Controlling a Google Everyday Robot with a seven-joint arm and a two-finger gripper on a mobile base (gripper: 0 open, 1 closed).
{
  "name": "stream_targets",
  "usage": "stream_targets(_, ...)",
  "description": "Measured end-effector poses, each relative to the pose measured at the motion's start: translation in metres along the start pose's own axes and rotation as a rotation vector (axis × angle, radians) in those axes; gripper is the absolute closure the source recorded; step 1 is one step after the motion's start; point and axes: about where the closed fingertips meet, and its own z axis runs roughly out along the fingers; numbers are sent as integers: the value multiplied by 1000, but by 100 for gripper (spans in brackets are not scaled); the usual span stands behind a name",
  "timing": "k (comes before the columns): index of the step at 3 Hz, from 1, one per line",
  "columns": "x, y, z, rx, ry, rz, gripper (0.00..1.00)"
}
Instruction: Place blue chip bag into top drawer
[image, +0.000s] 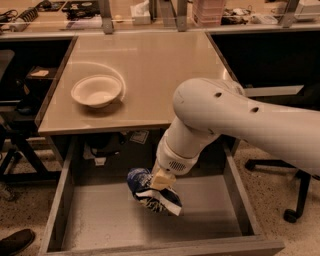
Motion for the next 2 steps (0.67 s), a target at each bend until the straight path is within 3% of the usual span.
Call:
stream_targets(1, -1, 2, 15, -22, -13, 11, 100)
stream_targets(2, -1, 2, 15, -22, -13, 11, 81)
